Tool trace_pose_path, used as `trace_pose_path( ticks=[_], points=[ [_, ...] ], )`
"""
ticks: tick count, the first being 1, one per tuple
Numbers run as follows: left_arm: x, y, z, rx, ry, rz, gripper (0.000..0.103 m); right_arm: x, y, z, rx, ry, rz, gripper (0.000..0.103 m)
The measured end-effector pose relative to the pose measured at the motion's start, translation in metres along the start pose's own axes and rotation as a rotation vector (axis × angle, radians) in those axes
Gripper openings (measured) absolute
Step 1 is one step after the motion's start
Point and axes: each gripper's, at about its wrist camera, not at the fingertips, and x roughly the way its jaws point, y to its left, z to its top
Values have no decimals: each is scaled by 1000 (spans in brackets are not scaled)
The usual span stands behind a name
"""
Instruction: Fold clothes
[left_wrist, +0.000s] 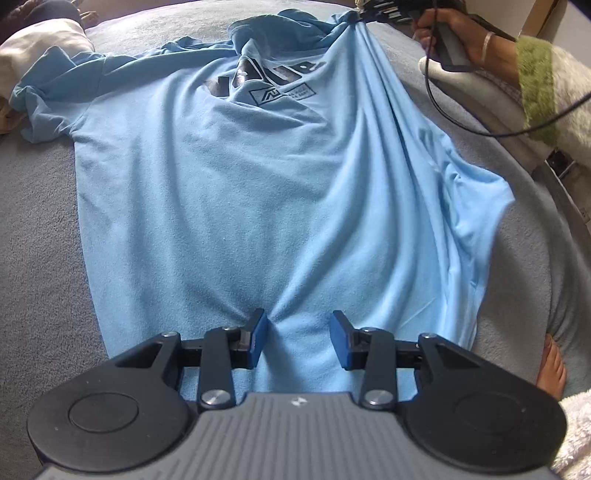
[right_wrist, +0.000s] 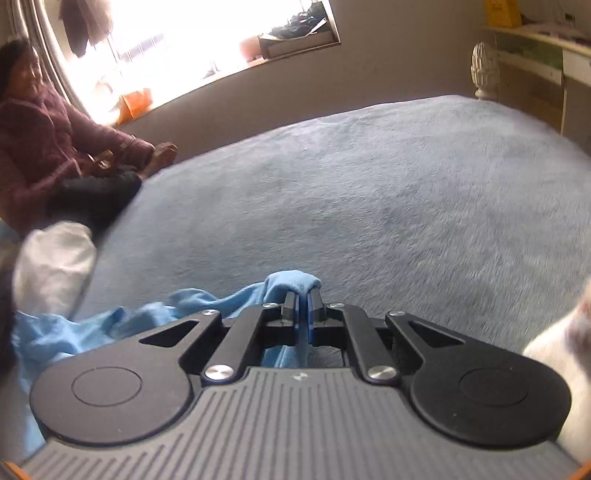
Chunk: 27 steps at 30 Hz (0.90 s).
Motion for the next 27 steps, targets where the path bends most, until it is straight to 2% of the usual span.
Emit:
trace_pose_path(
  ticks=[5,7,9,12,15,17,21,25,26,27],
  points=[
    [0,-10,-2,37,0,29,39,36,-11,-15,23,118,-59,6],
    [-1,-12,-4,52,-3,39,39,28,-19,-21,63,123,-43,15],
    [-2,-14,-5,62,-6,46,40,1,-28,-25,108,96,13,30],
    [0,-17,-4,81,-10,55,40,-57,-37,-33,147,74,104,35],
    [-2,-18,-6,89,-18,61,40,-122,-35,-64,155,134,219,42],
    [-3,-19,-6,90,-24,64,41,-157,-32,-96,159,201,255,44],
    [1,-19,-4,73,-33,67,41,-193,-21,-168,151,346,248,44],
    [0,-20,-6,43,-34,87,41,-198,-4,-217,118,413,206,43],
    [-1,-20,-6,35,-33,93,41,-197,3,-222,89,417,187,30],
    [-1,-21,-7,30,-33,99,41,-196,12,-224,53,415,168,6]
  ],
)
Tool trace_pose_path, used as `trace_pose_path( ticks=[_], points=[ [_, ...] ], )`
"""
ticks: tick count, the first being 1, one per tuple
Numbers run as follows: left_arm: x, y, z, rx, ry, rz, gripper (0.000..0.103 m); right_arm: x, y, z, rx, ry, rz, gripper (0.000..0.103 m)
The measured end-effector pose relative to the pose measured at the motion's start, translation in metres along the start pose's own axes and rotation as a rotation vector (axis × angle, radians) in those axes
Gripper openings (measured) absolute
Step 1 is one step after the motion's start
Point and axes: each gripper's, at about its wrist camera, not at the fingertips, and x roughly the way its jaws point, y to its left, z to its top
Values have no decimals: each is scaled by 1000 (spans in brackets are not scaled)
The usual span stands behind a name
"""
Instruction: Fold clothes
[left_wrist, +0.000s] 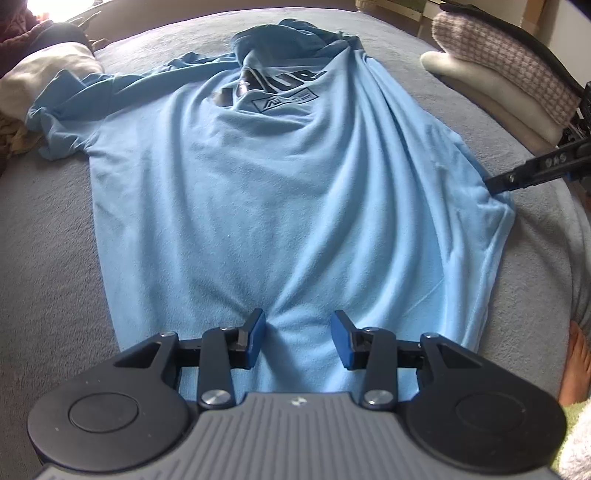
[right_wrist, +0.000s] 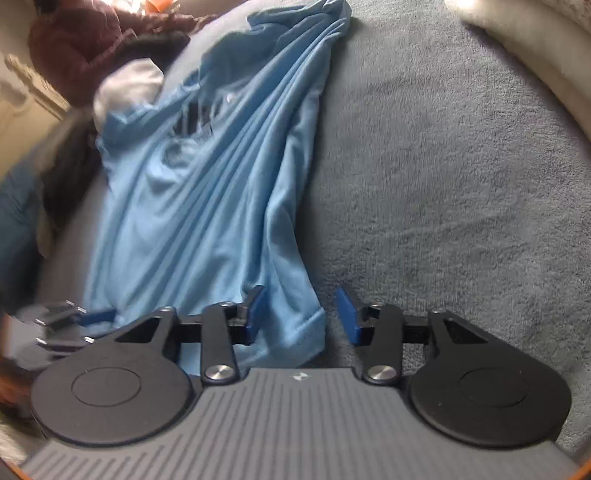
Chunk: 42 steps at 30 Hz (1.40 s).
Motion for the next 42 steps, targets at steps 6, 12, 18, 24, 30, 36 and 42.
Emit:
trace_pose_path(
  ticks=[6,12,18,24,30,36,42],
  points=[
    [-1,0,-2,-36,-1,13,41,9,121,3,-495,-132,-90,9],
    [-2,2,-3,-53,3,15,41,24,208,-57,-1031,-170,-144,50],
    [-2,3,-6,-59,-6,4,42,0,166,-38,-642,-125,-30,50],
    [-1,6,-6,-76,-14,-11,43,1,41,-13,259,-104,187,49],
    [-1,7,-6,-80,-15,-16,43,31,-10,-21,616,-94,291,38],
    [-1,8,-5,-81,-12,-19,43,33,-6,-29,658,-84,352,32],
    [-1,10,-5,-81,-12,-21,43,16,-3,-34,661,-118,350,32]
  ],
)
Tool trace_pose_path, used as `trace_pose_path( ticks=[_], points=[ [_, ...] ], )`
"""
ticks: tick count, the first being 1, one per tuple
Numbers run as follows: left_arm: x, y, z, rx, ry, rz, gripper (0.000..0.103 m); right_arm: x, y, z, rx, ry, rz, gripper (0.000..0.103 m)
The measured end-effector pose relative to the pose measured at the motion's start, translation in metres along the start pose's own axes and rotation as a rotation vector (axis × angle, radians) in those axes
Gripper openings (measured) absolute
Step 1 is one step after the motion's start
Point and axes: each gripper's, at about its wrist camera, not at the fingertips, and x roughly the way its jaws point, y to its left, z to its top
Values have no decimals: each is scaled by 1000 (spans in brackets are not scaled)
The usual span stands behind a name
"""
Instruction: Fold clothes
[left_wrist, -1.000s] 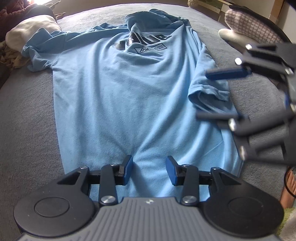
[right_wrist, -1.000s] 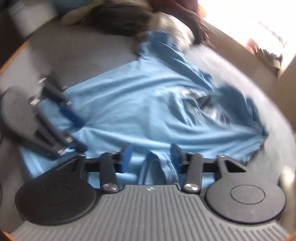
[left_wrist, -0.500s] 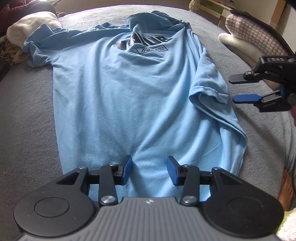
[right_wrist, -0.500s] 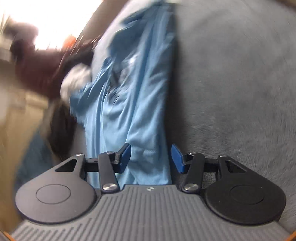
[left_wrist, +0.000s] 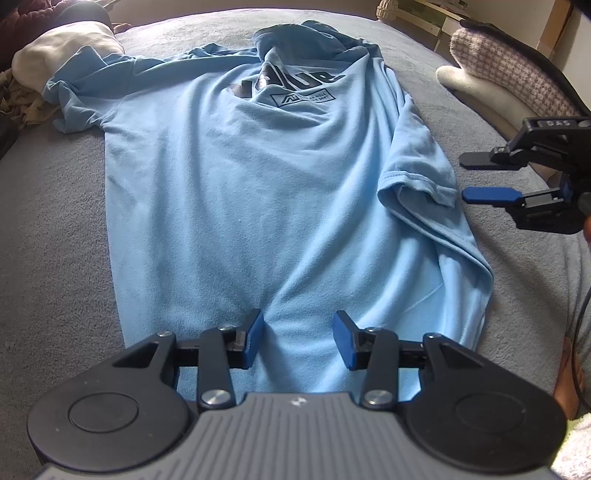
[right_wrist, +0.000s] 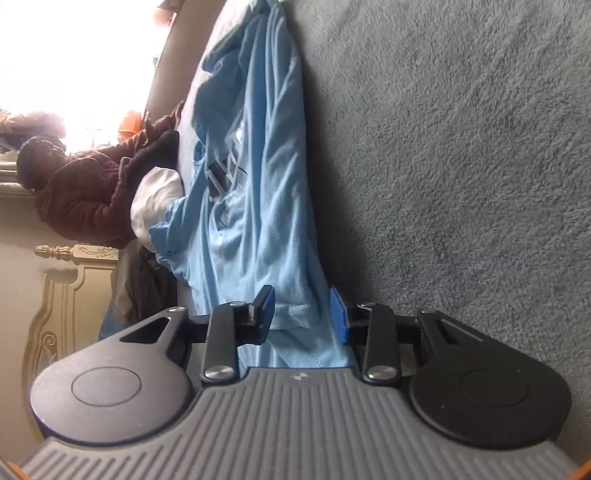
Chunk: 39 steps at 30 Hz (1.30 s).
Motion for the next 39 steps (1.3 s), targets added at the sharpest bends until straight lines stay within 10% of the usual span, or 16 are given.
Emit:
trace_pose_path(
  ticks=[17,24,39],
  points=[
    [0,2,-1,-3,-5,-4,43,31,-3,3,12,58,9,32],
    [0,3,-1,1,-5,-12,43,10,9,8,-78,7,5,4],
    [-4,2,-1,35,7,-15,43,-107,-9,66,-390,-36,-450,3]
  ],
)
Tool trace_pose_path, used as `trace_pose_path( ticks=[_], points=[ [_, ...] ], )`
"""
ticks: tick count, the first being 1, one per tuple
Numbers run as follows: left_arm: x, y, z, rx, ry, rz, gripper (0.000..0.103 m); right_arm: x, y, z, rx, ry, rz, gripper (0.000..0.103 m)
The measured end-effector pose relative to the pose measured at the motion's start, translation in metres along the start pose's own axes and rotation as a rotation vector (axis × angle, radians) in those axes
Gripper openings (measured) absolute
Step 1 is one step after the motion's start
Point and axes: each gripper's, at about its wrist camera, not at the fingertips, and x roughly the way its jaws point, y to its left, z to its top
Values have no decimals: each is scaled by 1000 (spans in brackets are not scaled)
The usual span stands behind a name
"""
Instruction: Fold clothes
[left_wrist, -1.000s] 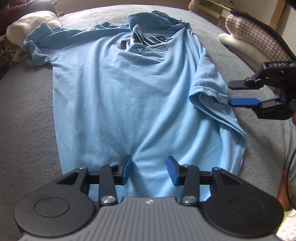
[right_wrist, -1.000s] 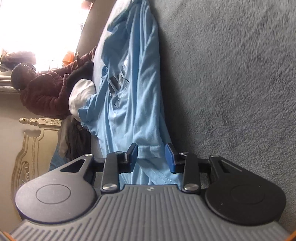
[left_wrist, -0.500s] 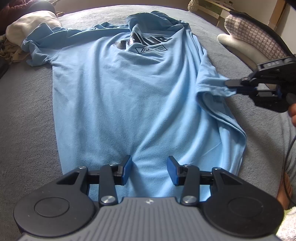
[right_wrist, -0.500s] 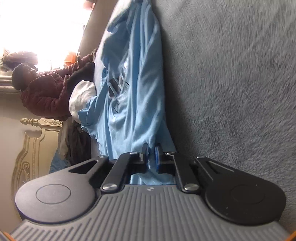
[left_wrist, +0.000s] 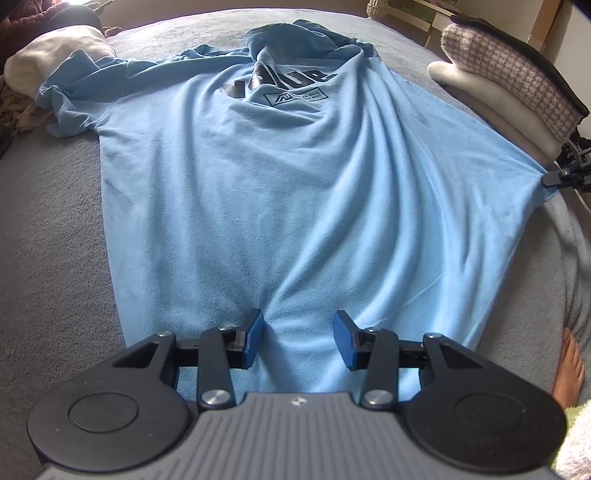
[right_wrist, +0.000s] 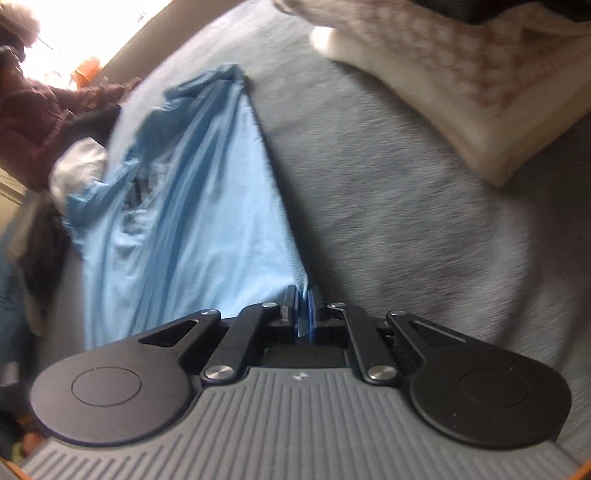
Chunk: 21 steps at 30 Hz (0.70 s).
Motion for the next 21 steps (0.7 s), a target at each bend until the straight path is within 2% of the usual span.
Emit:
trace_pose_path(
  ticks=[5,9,13,15,18,21],
  points=[
    [-16,9,-2,-14,2,-14,43,22,-23,4,-15,51,-38,3],
    [-53,40,-18,-113,-28,-44,43,28,-29,2,-17,60,-26,3],
    [-84,79,-49,-227,-27,-20,43,25,-28,1,-4,58,-12,3],
    [-90,97,-66,-288,-3,-16,43,26,-28,2,0,58,-9,3],
    [-91,113,-89,-387,21,-67,43,29,-28,2,5,59,-4,3],
    [-85,113,-100,-459,5,-153,42,30,-30,2,24,57,4,4]
  ],
)
